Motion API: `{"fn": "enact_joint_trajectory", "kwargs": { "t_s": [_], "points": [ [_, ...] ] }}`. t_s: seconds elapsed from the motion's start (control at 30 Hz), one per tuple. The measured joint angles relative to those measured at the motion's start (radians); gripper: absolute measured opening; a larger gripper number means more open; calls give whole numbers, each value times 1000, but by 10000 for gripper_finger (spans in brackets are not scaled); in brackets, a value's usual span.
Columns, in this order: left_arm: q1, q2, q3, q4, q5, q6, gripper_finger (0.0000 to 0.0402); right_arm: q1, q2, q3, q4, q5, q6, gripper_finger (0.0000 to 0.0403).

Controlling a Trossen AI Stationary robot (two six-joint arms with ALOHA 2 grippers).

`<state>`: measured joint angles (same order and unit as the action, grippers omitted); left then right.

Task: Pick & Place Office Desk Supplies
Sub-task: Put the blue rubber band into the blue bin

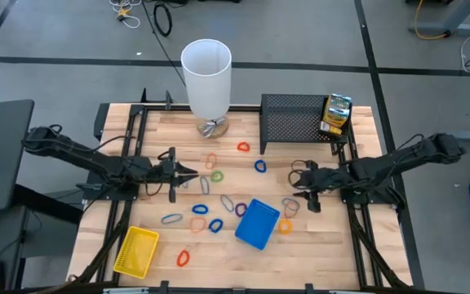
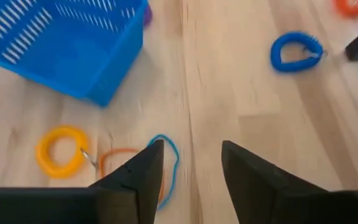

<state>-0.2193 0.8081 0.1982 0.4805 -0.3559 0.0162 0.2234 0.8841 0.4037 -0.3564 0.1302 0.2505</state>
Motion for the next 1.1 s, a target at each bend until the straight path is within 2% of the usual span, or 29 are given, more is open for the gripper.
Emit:
{"fn": "enact_joint_trajectory", "kwargs": {
  "t_s": [0.33,0.57,0.73,0.9,1.1],
  "points": [
    [18,6,0,-7,-1,8,53,45,362,212,-187,-99,26,176],
    [18,15,0,-13,-1,19,53,105,517,295,-211,-132,80,159],
    [18,16,0,-15,-1,21,53,140,583,304,-212,-129,111,139],
    [18,16,0,-15,-1,18,53,147,597,304,-220,-50,137,112],
    [18,16,0,-14,-1,2,53,147,597,304,-217,-48,123,47]
  ]
}}
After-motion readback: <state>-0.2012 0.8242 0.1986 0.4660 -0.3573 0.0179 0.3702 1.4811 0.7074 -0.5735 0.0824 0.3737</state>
